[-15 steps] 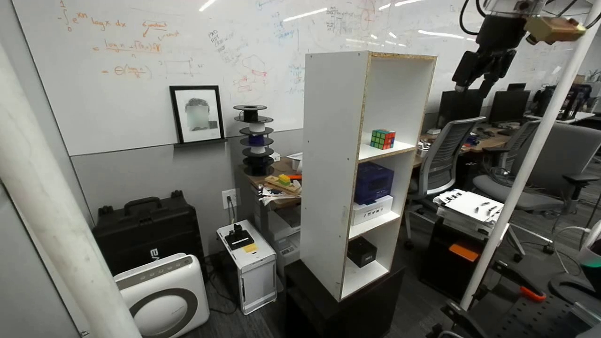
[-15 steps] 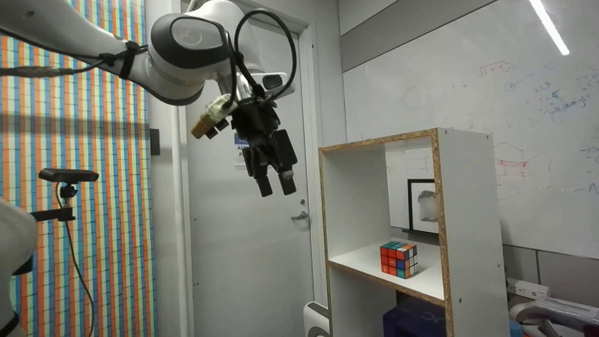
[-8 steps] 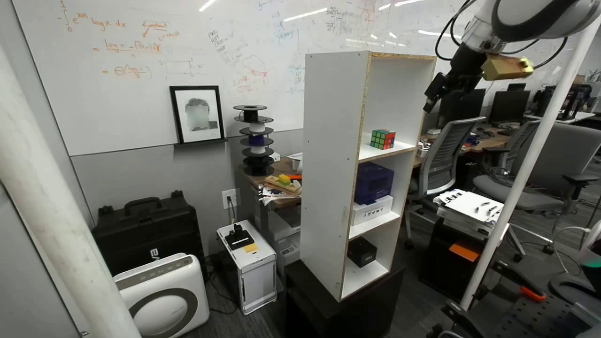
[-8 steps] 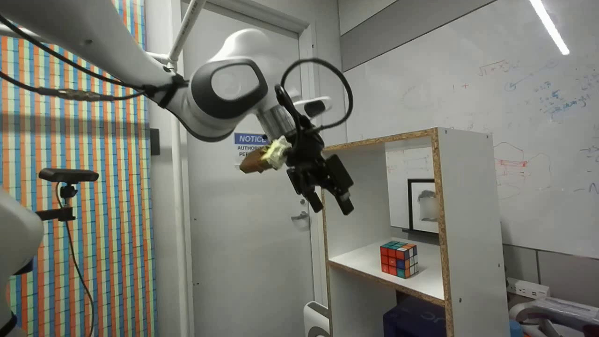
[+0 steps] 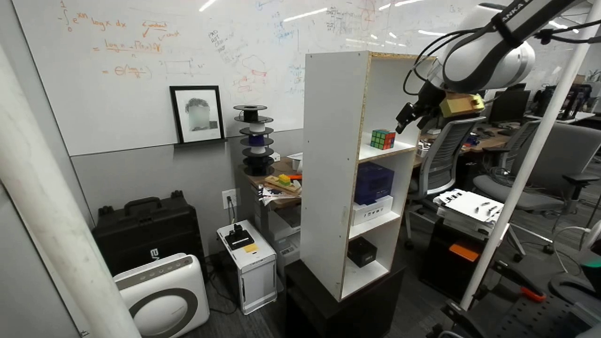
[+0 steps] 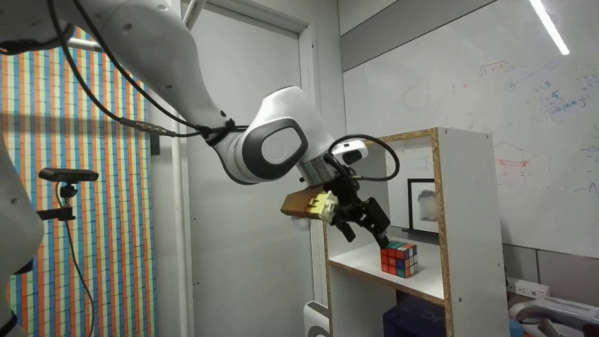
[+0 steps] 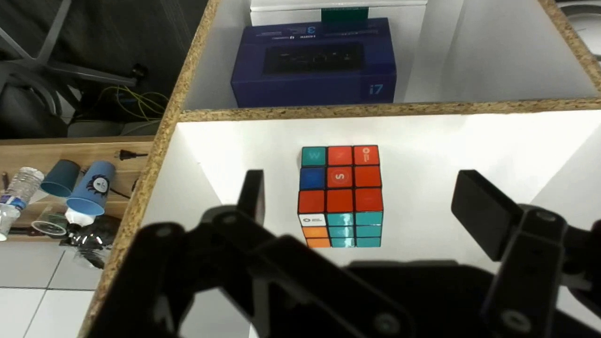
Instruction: Pick the Rubik's cube and put it on top of the cabinet
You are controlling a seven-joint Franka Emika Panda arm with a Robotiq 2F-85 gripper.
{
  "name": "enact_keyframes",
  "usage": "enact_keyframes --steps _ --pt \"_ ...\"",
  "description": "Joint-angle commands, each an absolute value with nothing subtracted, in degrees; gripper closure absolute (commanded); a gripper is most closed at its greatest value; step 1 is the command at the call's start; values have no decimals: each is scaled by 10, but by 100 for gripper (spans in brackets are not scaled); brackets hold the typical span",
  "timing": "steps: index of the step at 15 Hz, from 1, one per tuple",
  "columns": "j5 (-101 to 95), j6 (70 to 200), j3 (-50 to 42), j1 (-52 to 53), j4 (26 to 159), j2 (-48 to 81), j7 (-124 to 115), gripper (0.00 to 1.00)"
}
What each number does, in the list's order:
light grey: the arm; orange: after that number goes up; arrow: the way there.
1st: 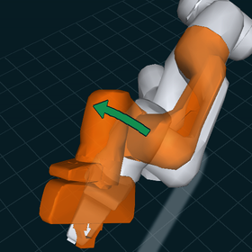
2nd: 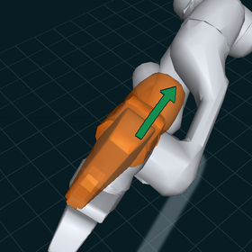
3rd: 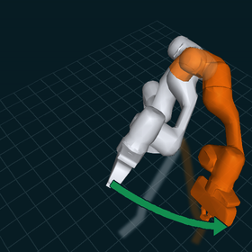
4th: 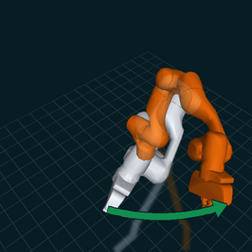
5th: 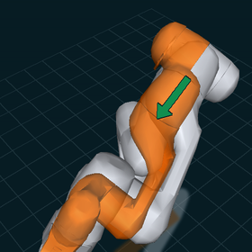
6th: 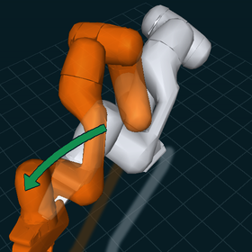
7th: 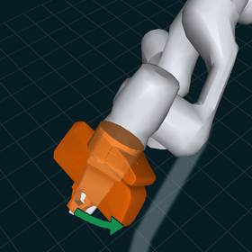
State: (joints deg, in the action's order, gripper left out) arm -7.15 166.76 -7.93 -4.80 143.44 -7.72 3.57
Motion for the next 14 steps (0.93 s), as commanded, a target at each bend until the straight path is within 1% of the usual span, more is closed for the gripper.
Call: enact_keyframes --steps 1,5,10,11,12,13,14 --pt "-36 1707 -77 -48 1368 7 50 0" --pt "-12 1723 -77 -50 1325 65 53 0" --pt "15 1745 -63 -59 1289 107 58 0" --pt "20 1745 -59 -61 1284 112 62 25" --pt "20 1747 -58 -62 1280 117 63 26" --pt "24 1751 -55 -64 1277 120 65 32" --pt "28 1751 -51 -67 1276 120 68 42"
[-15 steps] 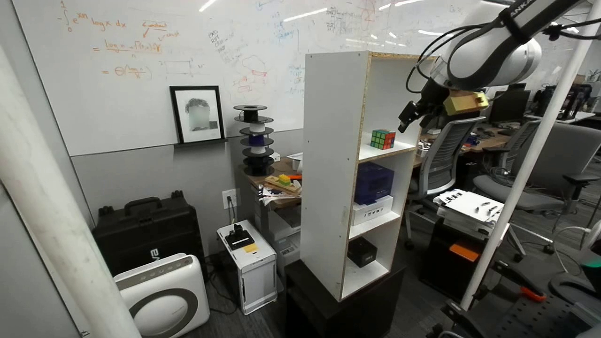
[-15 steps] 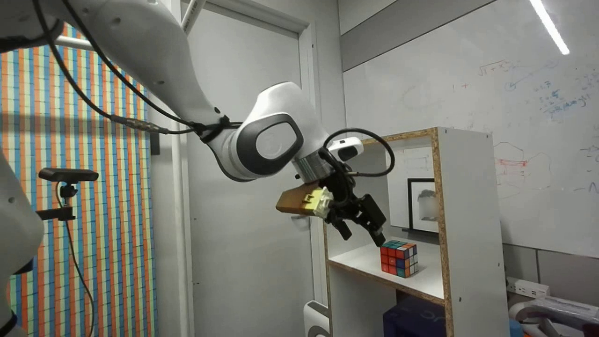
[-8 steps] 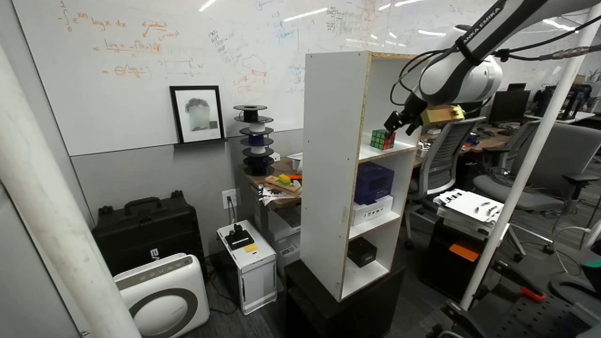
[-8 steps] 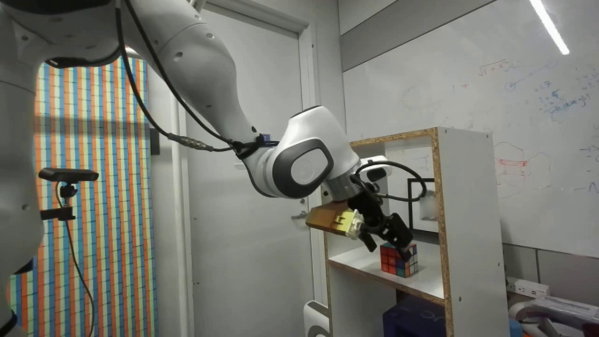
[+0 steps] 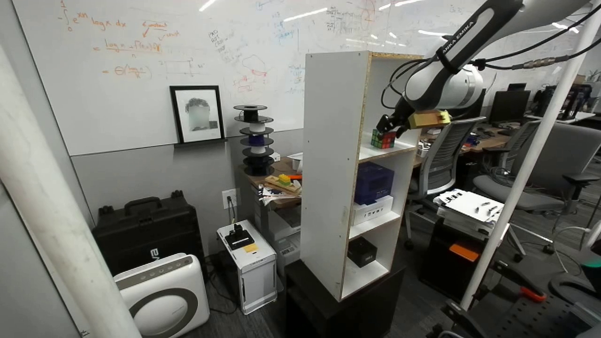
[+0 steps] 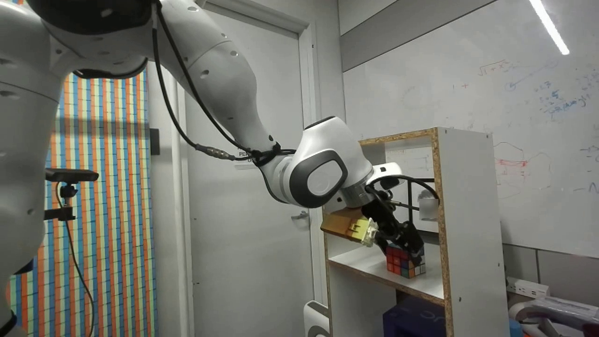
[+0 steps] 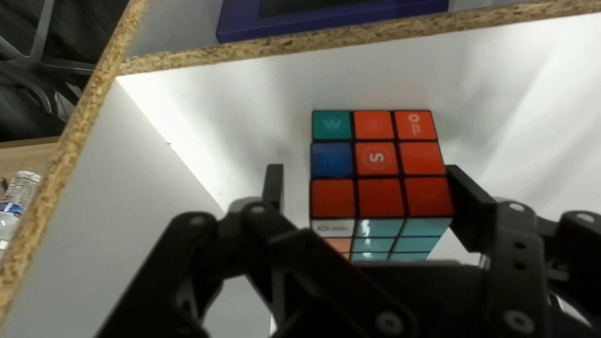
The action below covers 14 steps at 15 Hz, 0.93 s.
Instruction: Pick the Rubik's cube and put it on top of the cabinet
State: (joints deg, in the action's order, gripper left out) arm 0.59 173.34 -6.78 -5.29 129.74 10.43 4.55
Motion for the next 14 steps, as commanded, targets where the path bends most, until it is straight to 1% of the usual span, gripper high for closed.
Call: enact_keyframes --steps 1,2,3,5,8,10,14 --pt "32 1752 -47 -70 1275 122 70 49" --pt "38 1747 -43 -74 1278 117 74 58" --pt "42 1753 -40 -77 1282 112 74 61" --pt "51 1742 -39 -85 1304 89 71 61" --pt "63 1664 -37 -94 1358 14 79 61" --pt "43 1615 -50 -83 1408 -58 63 61" --pt "23 1541 -50 -73 1473 -177 43 61"
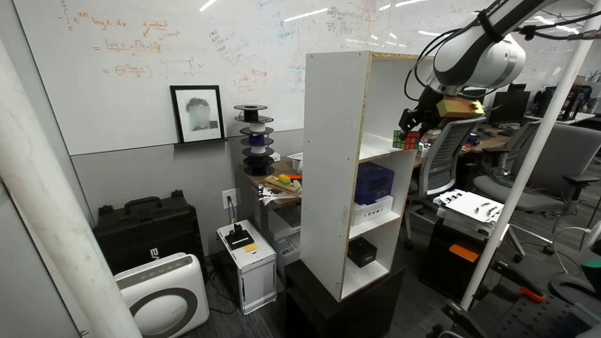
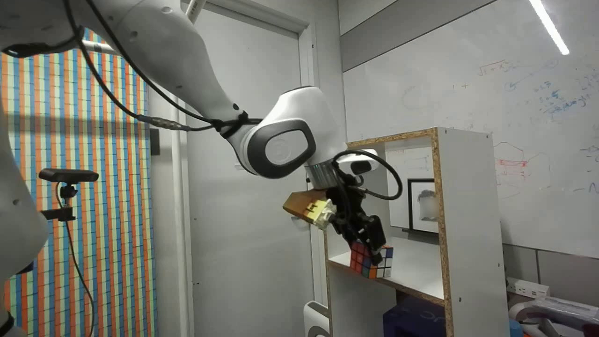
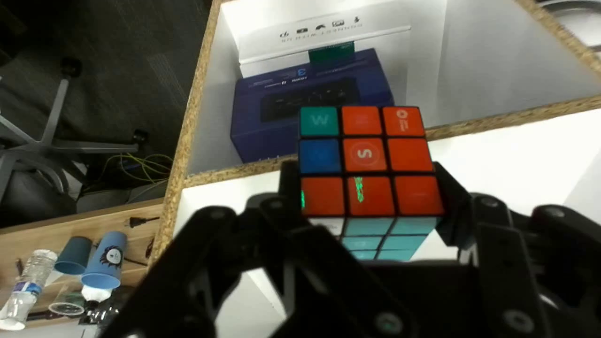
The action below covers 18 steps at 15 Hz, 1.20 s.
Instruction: Pick the Rubik's cube and put it on top of the cabinet
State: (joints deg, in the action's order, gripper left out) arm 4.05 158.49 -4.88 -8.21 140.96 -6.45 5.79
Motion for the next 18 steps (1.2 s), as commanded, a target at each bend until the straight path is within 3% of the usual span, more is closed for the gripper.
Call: enact_keyframes --steps 1,9,13,18 --pt "10 1523 -45 -75 1486 -209 32 61" --pt "-16 1373 8 -83 1423 -402 -69 61" --pt "-36 1328 54 -105 1298 -393 -152 61" --pt "-92 1349 90 -163 1164 -286 -256 61"
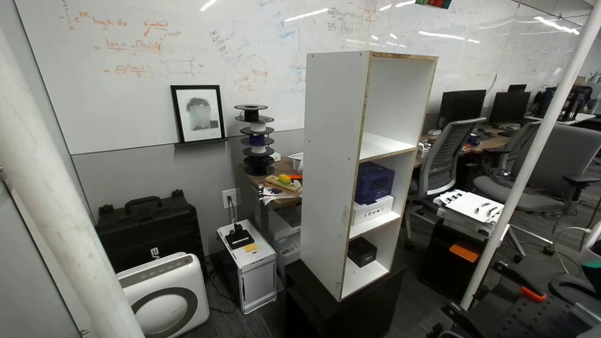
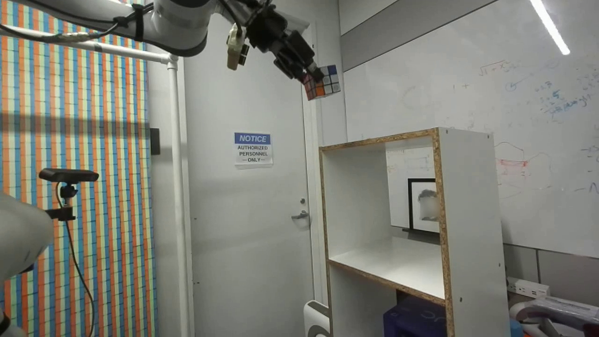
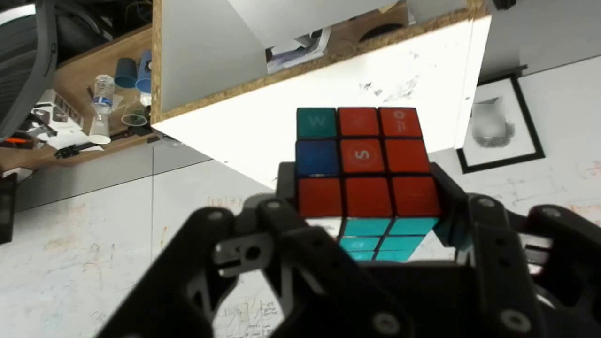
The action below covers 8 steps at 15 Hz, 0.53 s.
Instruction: Pick the Rubik's cube and put it on top of the cabinet
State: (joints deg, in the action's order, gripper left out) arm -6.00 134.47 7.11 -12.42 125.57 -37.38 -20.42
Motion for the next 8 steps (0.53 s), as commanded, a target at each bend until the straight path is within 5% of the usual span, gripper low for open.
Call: enact_keyframes --steps 1,8 --pt "-103 1346 92 -171 1144 -263 -273 61" --pt "-190 1320 76 -159 1022 -95 -372 61"
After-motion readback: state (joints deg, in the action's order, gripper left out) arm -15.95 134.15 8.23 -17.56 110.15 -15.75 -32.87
